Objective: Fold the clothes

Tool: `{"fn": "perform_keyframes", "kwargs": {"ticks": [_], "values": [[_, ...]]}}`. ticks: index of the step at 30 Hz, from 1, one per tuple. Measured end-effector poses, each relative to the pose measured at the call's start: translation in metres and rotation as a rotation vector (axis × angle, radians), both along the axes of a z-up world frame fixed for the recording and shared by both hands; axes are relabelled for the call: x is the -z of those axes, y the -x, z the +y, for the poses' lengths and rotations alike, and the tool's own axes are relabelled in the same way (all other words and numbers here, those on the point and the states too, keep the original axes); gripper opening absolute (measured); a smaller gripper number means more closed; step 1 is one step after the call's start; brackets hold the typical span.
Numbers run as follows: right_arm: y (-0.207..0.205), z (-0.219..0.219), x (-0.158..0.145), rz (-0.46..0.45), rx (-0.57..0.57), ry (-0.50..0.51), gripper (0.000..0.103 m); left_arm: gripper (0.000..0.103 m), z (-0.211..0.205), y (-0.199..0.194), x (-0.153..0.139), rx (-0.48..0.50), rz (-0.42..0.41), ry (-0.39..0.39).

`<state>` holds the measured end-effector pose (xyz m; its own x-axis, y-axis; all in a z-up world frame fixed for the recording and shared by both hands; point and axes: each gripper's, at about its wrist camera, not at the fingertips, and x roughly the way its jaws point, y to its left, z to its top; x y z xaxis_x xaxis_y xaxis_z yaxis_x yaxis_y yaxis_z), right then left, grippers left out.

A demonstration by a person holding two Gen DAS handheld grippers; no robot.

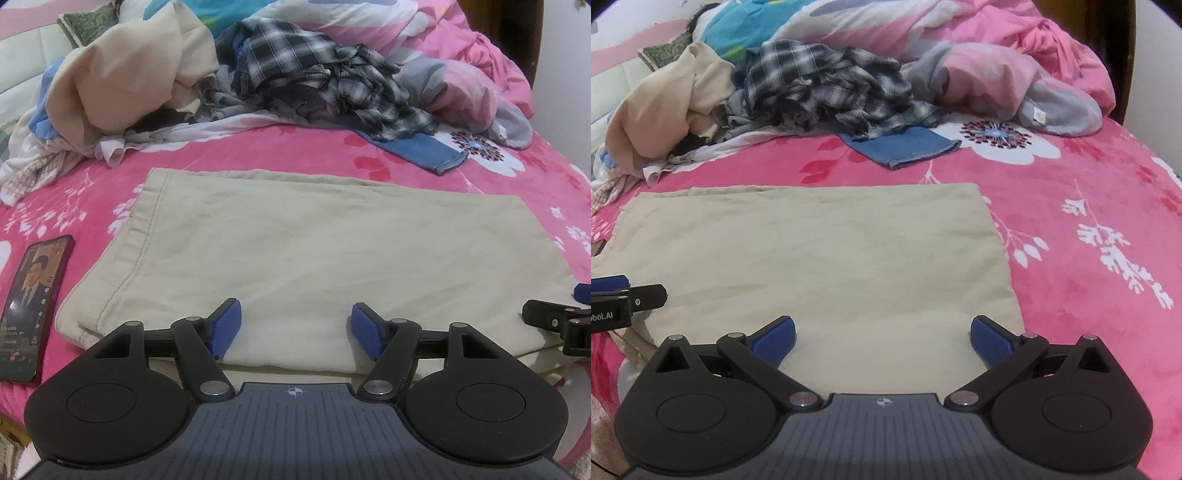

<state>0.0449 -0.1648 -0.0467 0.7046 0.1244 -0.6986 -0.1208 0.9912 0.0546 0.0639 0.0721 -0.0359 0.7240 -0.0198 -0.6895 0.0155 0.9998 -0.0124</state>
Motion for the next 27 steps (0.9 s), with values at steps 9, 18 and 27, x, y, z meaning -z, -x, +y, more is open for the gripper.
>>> {"fn": "perform_keyframes", "kwargs": {"ticks": [9,18,27], "values": [[0.013,-0.016,-0.012,-0.116,-0.011,-0.075,0.101,0.067,0.0,-0.001,0.0,0.003,0.004,-0.011],[0.032,0.005,-0.031,-0.275,-0.138,-0.038,0.066,0.068,-0.002,0.0,0.002,0.003,-0.001,-0.027],[0.031,0.0,-0.002,-0.179,-0.194,-0.122,0.061,0.07,0.002,0.004,0.004,0.033,-0.039,-0.024]]}}
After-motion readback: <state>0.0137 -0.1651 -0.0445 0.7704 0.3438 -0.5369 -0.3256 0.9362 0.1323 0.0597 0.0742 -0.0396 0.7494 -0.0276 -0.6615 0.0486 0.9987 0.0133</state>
